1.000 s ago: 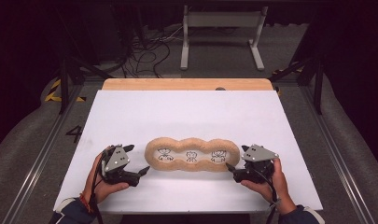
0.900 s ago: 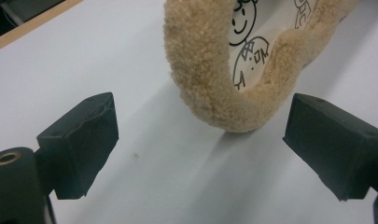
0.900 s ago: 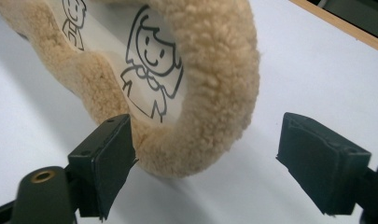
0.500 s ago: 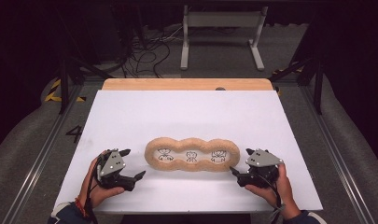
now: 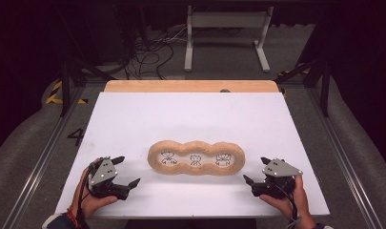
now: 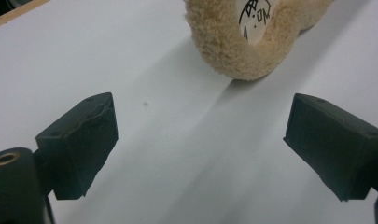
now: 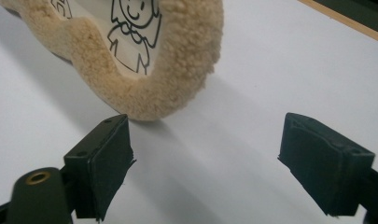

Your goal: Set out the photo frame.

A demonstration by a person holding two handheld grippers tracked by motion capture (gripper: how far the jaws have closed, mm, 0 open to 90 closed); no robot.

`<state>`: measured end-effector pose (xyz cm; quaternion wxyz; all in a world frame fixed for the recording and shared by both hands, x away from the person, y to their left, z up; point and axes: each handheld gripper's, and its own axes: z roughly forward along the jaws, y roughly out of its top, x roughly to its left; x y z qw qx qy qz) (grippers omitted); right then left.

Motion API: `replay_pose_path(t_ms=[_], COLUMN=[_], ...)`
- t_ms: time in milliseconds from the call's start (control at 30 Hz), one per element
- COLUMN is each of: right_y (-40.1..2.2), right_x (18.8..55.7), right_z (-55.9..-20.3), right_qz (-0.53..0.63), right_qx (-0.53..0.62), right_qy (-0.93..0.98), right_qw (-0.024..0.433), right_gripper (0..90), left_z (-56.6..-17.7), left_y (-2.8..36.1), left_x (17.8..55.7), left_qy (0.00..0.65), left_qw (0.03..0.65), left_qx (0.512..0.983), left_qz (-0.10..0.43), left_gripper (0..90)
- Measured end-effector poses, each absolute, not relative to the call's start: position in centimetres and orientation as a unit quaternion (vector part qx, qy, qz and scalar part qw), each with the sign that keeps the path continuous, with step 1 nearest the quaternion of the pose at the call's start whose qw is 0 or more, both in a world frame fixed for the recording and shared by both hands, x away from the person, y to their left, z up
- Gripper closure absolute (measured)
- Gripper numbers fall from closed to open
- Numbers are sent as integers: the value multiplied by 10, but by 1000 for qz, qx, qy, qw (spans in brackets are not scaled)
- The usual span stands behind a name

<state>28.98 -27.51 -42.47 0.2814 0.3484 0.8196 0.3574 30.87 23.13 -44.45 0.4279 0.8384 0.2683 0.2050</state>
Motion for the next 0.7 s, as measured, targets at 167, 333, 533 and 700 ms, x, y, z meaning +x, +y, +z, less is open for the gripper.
replay_pose_path(t_ms=[167, 333, 533, 700], right_y=[-285, -295, -308, -317], right_x=[287, 283, 277, 272], right_z=[-427, -430, -435, -440], right_qz=[362, 365, 364, 364], right_qx=[361, 370, 386, 398], right_qy=[814, 808, 800, 793], right_qw=[277, 278, 282, 282], right_gripper=[161, 156, 154, 149], left_z=[-446, -449, -452, -456], left_y=[238, 246, 253, 262], left_x=[306, 304, 303, 303], left_qy=[272, 282, 285, 292], left_qw=[425, 425, 427, 432], left_qx=[837, 835, 834, 830], left_qz=[210, 206, 204, 200], left_gripper=[98, 98, 96, 93])
